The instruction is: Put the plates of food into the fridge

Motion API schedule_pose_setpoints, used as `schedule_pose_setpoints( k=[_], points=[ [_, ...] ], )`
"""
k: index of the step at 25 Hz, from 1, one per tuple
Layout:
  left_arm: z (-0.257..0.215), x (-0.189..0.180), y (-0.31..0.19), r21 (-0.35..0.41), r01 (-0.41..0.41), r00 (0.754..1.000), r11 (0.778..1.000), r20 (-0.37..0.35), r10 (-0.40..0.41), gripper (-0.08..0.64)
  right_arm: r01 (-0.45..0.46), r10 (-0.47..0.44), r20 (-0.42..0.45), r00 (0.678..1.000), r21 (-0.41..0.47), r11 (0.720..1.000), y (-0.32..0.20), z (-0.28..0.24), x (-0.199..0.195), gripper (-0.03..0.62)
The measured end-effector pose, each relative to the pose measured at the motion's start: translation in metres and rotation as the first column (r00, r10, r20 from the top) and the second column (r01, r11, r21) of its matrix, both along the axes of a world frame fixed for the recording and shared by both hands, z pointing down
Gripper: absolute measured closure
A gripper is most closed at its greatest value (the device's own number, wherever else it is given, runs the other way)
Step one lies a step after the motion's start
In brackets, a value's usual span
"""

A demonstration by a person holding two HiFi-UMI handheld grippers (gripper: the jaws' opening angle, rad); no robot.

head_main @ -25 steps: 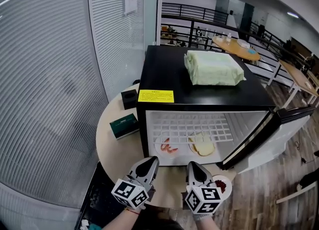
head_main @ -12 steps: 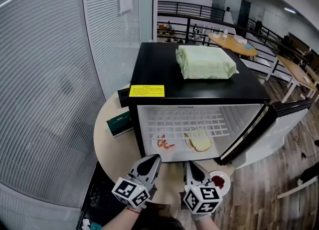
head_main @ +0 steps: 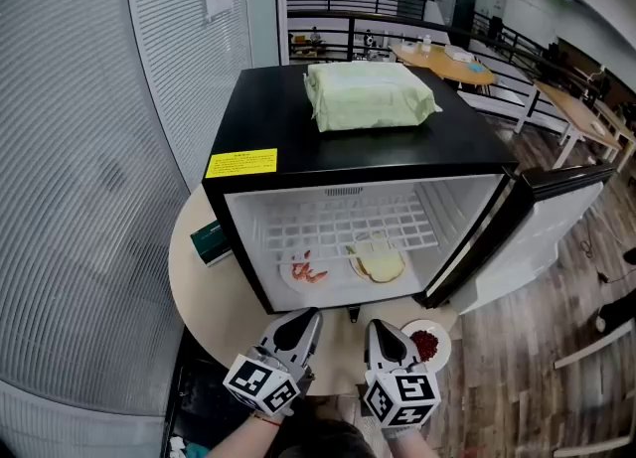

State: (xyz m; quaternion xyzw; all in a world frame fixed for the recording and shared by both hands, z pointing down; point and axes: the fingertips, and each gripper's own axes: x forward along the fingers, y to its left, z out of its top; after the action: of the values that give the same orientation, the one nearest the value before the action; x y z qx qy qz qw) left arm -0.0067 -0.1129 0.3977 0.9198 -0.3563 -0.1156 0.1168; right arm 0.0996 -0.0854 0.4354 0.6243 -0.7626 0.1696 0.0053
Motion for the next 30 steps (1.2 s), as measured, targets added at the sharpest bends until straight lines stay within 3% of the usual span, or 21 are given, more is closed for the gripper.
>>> schedule_pose_setpoints(
  k=[9, 17, 25, 30],
  points=[
    [0.036, 0.061, 0.026, -0.064, -0.096, 0.995, 0.993, 0.019, 0.098, 0.554, -0.097, 0.096, -0.022, 0.995, -0.052, 0.994, 0.037, 0.030, 0.054, 0.584],
    [0.068, 0.116, 0.053, -0.108, -0.217, 0.975, 0.970, 0.028, 0.221, 0.554, -0.192, 0.192, -0.016, 0.981, -0.130, 0.973, 0.069, 0.066, 0.097, 0.583],
    [0.098, 0.170, 0.078, -0.146, -0.334, 0.936, 0.931, 0.066, 0.346, 0.554, -0.322, 0.324, -0.031, 0.946, -0.217, 0.921, 0.104, 0.108, 0.147, 0.580],
    [0.119, 0.195, 0.085, -0.163, -0.373, 0.920, 0.913, 0.067, 0.387, 0.554, -0.360, 0.373, -0.010, 0.928, -0.287, 0.888, 0.114, 0.137, 0.172, 0.507]
  ],
)
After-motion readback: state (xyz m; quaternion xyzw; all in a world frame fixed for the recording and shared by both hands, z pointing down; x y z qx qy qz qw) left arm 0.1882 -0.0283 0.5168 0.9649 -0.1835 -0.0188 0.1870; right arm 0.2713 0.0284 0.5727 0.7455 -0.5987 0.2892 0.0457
